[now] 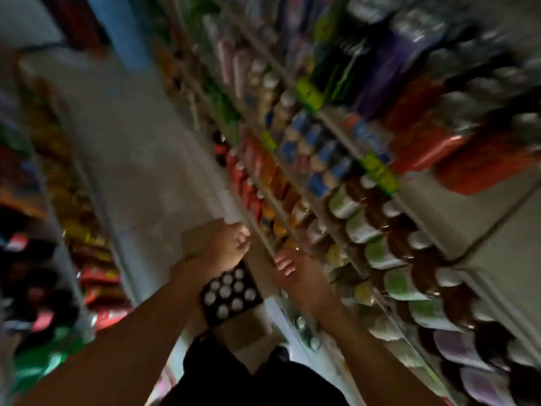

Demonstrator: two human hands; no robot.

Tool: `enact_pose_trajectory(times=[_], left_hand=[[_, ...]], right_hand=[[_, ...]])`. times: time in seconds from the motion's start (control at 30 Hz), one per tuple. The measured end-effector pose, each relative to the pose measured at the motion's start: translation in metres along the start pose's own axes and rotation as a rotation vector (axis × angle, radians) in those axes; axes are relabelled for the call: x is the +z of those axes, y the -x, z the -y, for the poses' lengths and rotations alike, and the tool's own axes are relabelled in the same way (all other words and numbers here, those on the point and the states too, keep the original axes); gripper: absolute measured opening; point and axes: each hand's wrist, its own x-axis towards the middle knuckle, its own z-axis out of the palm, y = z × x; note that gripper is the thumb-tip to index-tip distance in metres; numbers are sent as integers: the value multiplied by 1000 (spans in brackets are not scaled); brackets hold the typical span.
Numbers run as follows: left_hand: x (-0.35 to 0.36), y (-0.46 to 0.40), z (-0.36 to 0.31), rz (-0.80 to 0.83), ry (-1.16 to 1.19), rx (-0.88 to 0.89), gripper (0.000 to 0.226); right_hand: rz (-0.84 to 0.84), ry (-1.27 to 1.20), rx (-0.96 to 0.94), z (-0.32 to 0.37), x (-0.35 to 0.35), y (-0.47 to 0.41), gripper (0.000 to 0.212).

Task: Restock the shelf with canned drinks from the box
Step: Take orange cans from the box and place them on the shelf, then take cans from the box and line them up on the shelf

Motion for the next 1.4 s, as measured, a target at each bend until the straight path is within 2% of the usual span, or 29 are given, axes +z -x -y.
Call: enact_pose_trajectory(times=[0.1,0.13,0.2,0.27,0.3,0.37,0.43,0.57,0.73,0.83,0.9,1.07,1.2,1.4], left_hand=[[41,43,98,20,134,-226,14],[56,58,126,3,175,-301,21],[89,83,171,-5,180,-445,32],[129,97,227,-16,236,-538,38],[150,102,254,-13,262,-588,36],[180,100,295,21,257,-637,18],[183,88,297,42,214,-583,5],[214,52,367,44,206,-593,12],[237,16,423,53,178,-543,7],[255,7,441,83,210,-546,8],[266,6,448,81,241,-557,9],[284,13,453,121,288,-565,16],[287,24,452,119,316,-601,13],[251,20,410,68,360,-518,26]], right_hand=[[272,215,49,-70,83,-19,36],[349,242,81,-93,109,-23,38],[495,270,162,-150,162,-28,31],[555,260,211,-213,228,-46,21],[573,253,238,-231,256,-53,18],[577,274,194,-231,296,-72,23],[494,235,189,-224,317,-95,36],[397,244,152,-256,392,-166,61],[405,319,110,-299,459,-232,73],[470,383,79,-318,483,-245,89],[520,429,55,-325,493,-244,92],[438,391,31,-334,510,-246,72],[395,334,53,-338,506,-239,68],[229,154,84,-297,435,-206,58]])
